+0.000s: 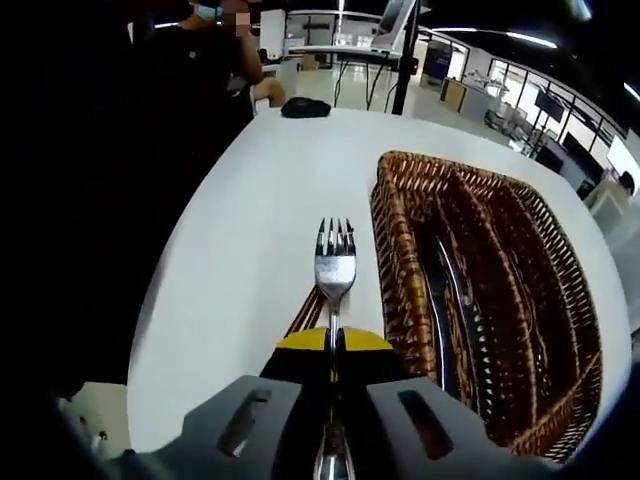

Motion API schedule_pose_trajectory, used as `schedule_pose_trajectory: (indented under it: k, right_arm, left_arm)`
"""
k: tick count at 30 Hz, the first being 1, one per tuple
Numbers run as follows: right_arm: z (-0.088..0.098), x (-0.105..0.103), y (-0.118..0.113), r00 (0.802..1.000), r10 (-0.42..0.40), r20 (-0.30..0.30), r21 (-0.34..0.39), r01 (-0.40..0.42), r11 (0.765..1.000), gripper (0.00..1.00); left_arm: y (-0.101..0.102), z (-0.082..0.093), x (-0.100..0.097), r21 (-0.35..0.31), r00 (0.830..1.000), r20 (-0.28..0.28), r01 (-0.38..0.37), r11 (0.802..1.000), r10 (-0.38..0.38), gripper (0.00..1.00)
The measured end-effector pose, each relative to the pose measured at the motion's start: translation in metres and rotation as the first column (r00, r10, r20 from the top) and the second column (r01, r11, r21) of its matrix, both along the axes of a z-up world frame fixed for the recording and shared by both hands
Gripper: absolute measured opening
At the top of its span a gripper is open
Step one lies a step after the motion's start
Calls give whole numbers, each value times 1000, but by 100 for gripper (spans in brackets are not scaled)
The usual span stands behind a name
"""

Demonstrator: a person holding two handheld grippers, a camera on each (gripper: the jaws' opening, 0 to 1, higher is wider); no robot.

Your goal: Arrange the knives, forks, and spoons in their matching storage slots by inserting each utensil handle-first until every utensil is classified and aligned in the correct compartment

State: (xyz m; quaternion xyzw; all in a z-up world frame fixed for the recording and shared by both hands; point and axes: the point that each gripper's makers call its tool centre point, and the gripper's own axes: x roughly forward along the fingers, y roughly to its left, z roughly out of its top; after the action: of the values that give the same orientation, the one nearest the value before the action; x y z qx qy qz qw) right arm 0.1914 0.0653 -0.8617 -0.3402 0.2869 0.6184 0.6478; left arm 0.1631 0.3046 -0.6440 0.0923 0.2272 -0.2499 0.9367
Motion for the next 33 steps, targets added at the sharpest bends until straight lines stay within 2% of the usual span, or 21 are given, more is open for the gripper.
schedule_pose_trajectory:
  k: [6,16,24,33]
  right_arm:
    - [8,4,-7,1000,-16,8,-39,16,999,0]
    - [37,3,-12,998,-55,-31,-62,53,997,0]
    - [67,4,-14,998,-70,-5,-47,70,996,0]
    - [98,8,-25,995,-93,40,-76,96,993,0]
  left_arm:
    - [-4,2,3,-5,1000,7,7,1000,-7,100]
    - [-14,3,6,-12,1000,17,20,1000,-20,100]
    - [-24,5,6,-17,999,30,37,999,-37,100]
    - [-32,7,4,-20,998,43,51,999,-50,100]
